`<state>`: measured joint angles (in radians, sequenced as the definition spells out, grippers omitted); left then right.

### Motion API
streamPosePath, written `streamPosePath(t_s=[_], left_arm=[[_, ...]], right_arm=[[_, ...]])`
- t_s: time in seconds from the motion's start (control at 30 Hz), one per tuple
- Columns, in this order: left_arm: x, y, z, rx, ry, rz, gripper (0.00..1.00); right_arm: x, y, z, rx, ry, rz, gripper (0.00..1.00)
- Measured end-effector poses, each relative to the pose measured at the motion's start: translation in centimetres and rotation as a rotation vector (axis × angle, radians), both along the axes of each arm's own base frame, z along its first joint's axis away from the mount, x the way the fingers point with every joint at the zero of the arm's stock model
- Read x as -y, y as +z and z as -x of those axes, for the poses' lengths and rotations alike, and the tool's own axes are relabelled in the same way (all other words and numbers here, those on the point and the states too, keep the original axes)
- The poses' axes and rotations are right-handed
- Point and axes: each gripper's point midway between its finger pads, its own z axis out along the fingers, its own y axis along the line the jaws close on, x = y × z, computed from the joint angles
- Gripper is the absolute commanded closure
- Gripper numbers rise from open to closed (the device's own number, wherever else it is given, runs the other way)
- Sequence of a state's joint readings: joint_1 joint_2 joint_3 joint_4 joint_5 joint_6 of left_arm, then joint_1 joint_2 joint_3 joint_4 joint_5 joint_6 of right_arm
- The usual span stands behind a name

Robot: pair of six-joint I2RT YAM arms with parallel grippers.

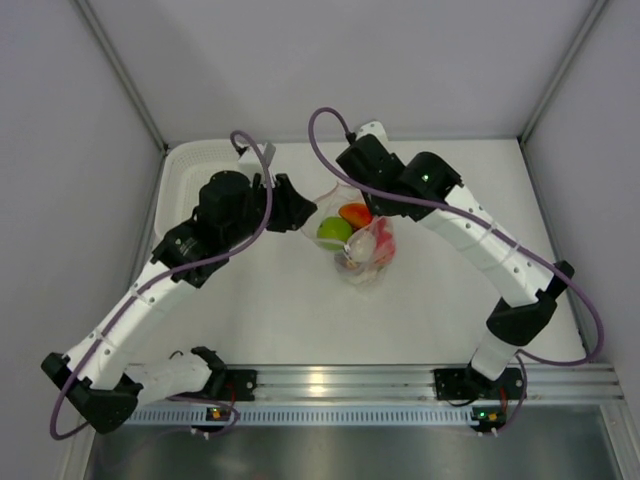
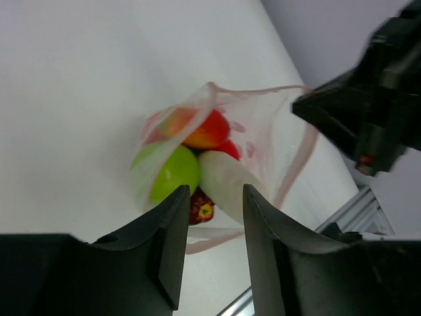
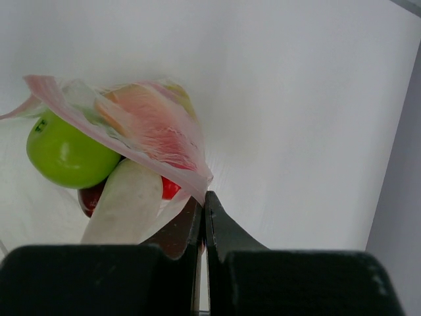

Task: Open the zip-top bag and remove the fake food
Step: Open the zipper of the food storage bag at the center of the board, then pick up the fake vegetable from the zipper food storage bag.

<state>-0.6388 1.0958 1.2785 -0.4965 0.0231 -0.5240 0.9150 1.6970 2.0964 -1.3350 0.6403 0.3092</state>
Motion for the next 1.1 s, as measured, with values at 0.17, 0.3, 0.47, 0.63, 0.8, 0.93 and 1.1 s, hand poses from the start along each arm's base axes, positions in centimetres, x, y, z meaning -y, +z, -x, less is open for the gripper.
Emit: streamPosePath(t_s=[0.17, 0.3, 0.47, 0.63, 0.8, 0.93, 1.1], left_arm=[[3.3, 3.5, 2.5, 0.056, -0.117, 0.045, 0.64], [5.3, 2.9, 2.9, 0.041, -0.143, 0.024, 0.64], [8.0, -0.4, 3.1, -0.029, -0.154, -0.035, 0.64], [8.6, -3.3, 2.9, -0.089, -0.121, -0.077, 0.59], [8.1, -4.8, 2.1, -0.112, -0.053, -0.1, 0.55], [7.8, -6.8, 1.9, -0.153, -0.019, -0.117, 0.54], [8.0, -8.9, 2.3, -0.207, -0.014, -0.116, 0.42]], right_arm=[[-0.8, 0.1, 0.5, 0.01, 0.002, -0.015, 1.0], [-1.3, 0.2, 1.0, 0.02, -0.003, -0.03, 1.0], [-1.6, 0.2, 0.9, 0.035, -0.022, -0.054, 1.0], [-1.4, -0.3, 1.1, 0.048, -0.029, -0.079, 1.0], [-1.7, -0.2, 1.9, 0.067, -0.017, -0.118, 1.0], [-2.2, -0.3, 2.9, 0.088, 0.002, -0.141, 1.0], [-2.3, -0.5, 4.0, 0.124, 0.012, -0.171, 1.0]])
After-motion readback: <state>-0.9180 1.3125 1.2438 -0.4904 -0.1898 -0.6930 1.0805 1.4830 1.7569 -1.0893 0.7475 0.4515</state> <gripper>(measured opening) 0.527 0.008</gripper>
